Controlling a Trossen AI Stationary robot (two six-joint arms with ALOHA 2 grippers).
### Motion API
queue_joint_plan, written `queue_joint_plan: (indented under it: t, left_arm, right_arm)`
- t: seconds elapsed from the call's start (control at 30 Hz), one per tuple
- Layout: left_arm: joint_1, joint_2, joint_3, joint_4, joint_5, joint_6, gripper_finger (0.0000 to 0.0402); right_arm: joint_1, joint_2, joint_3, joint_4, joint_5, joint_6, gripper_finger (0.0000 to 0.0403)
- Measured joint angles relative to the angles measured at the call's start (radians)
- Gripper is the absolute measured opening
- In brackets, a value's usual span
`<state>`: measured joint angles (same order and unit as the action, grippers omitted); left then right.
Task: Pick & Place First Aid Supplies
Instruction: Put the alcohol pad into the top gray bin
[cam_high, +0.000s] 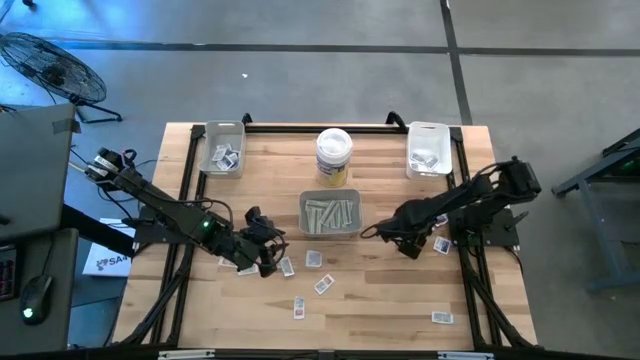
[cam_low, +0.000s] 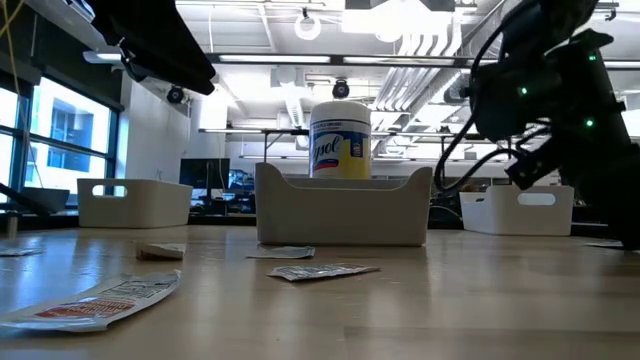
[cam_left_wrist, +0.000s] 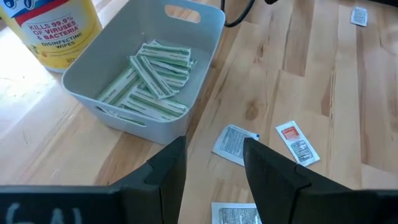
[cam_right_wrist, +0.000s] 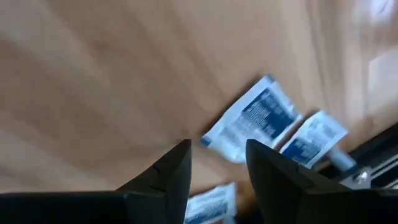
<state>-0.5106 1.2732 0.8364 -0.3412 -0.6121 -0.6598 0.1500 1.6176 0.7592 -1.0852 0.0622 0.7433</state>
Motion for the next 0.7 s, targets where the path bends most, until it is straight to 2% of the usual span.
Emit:
queue_joint_plan:
  t: [0.33,0.7]
  left_arm:
    - [0.0,0.0,0.0,-0.001,-0.001,0.0,0.0156]
    - [0.0,0.008,0.0,0.0,-0.005,0.0,0.0156]
  right_arm:
    - [-0.044,-0.006,-0.045,0.072,-0.015,-0.084,0.0123]
    - [-0.14,-0.008,-0.071,0.098,-0.062,-0.11,0.0037]
